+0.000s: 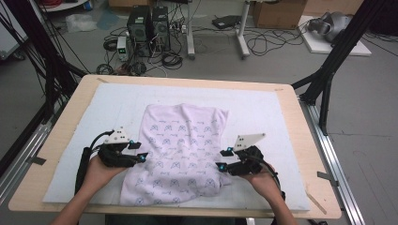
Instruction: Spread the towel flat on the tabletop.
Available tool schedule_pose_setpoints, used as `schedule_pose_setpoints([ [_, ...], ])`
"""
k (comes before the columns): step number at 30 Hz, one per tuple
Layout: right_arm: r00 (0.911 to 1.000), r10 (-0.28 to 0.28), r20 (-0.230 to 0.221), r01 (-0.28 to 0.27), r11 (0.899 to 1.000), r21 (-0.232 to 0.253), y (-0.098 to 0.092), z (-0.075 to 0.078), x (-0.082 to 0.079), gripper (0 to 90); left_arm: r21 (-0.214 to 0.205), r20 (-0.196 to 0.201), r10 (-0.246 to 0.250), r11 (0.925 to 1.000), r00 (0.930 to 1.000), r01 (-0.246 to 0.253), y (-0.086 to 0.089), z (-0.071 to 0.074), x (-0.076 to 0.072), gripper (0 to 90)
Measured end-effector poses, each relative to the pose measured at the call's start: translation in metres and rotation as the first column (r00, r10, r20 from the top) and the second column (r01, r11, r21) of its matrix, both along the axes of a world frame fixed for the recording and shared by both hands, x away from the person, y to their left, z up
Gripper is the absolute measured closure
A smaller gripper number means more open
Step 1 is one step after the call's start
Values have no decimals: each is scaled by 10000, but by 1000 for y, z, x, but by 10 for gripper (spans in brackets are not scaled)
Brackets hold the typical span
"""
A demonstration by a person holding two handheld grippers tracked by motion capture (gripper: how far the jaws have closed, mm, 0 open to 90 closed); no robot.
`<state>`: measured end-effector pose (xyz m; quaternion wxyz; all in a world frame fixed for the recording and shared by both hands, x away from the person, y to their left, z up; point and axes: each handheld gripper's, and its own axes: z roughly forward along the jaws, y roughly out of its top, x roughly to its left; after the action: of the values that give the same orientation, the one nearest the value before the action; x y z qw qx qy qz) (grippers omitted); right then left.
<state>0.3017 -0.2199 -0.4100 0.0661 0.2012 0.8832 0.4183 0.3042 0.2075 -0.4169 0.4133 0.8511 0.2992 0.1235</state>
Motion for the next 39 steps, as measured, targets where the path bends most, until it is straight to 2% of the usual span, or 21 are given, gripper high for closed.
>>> schedule_pose_setpoints([
  [2, 9995, 86, -293, -89, 9999, -102, -2, -12, -10, 535, 295, -188, -163, 9994, 9997, 168, -1, -7, -2, 525],
  [4, 9991, 98, -423, -102, 9999, -110, -2, -15, -11, 550, 568, -345, -254, 9980, 9991, 273, -5, -13, -3, 524],
  [5, 9965, 218, -810, -235, 9995, -203, 0, -23, -11, 590, 712, -389, -287, 9970, 9988, 314, -7, -17, -2, 514],
  [6, 9965, 218, -810, -235, 9995, -203, 0, -23, -11, 590, 800, -435, -316, 9962, 9986, 350, -8, -19, -1, 514],
  [7, 9929, 391, -1124, -444, 9980, -449, 5, -28, -9, 697, 904, -456, -395, 9950, 9982, 435, -11, -22, -1, 572],
  [8, 9929, 391, -1124, -444, 9980, -449, 5, -28, -9, 697, 837, -295, -411, 9955, 9987, 434, -11, -23, -1, 572],
  [9, 9905, 474, -1289, -537, 9975, -455, 6, -29, -9, 763, 738, -231, -432, 9963, 9988, 448, -10, -23, -1, 663],
  [10, 9882, 872, -1260, -932, 9947, -428, 7, -30, -10, 873, 715, -271, -422, 9965, 9987, 440, -9, -23, -1, 811],
  [11, 9889, 940, -1151, -1001, 9938, -490, 7, -29, -12, 879, 639, -309, -436, 9969, 9986, 455, -8, -23, 0, 858],
  [14, 9893, 992, -1071, -1050, 9932, -494, 5, -26, -14, 884, 554, -324, -332, 9979, 9989, 349, -8, -24, -1, 875],
  [18, 9908, 906, -1008, -964, 9939, -539, -4, -23, -19, 886, 788, -59, -212, 9967, 9998, 216, -8, -23, -2, 879],
  [26, 9961, 494, -728, -539, 9967, -609, -32, -12, -46, 886, 623, -47, 37, 9981, 10000, -34, -1, -22, -1, 879],
  [29, 9974, 245, -681, -252, 9996, -94, -39, -7, -48, 821, 451, -48, -145, 9989, 9999, 147, -1, -19, -2, 839],
  [30, 9978, 308, -582, -298, 9994, 175, -34, -5, -45, 698, 340, -54, -175, 9993, 9998, 176, -1, -17, -3, 738],
  [31, 9979, 327, -567, -315, 9993, 225, -29, -4, -42, 683, 284, -30, -190, 9994, 9998, 190, 0, -14, -4, 705],
  [32, 9975, 477, -521, -462, 9985, 299, -24, -3, -39, 630, 144, 18, -186, 9997, 9998, 186, 1, -11, -6, 666],
  [33, 9975, 477, -521, -462, 9985, 299, -24, -3, -39, 630, -18, -18, -232, 9997, 9997, 232, 3, -8, -8, 666],
  [34, 9979, 547, -358, -530, 9975, 468, -14, -2, -34, 549, -201, -12, -255, 9995, 9997, 255, 5, -5, -10, 592],
  [35, 9962, 757, -429, -728, 9952, 651, -10, -2, -32, 515, -375, 0, -345, 9987, 9994, 345, 7, -2, -14, 574],
  [36, 9962, 757, -429, -728, 9952, 651, -10, -2, -32, 515, -542, 20, -466, 9974, 9989, 466, 10, 2, -17, 574],
  [39, 9899, 1354, -423, -1307, 9864, 996, 4, -3, -31, 424, -760, 10, -865, 9934, 9963, 863, 13, 9, -30, 457],
])
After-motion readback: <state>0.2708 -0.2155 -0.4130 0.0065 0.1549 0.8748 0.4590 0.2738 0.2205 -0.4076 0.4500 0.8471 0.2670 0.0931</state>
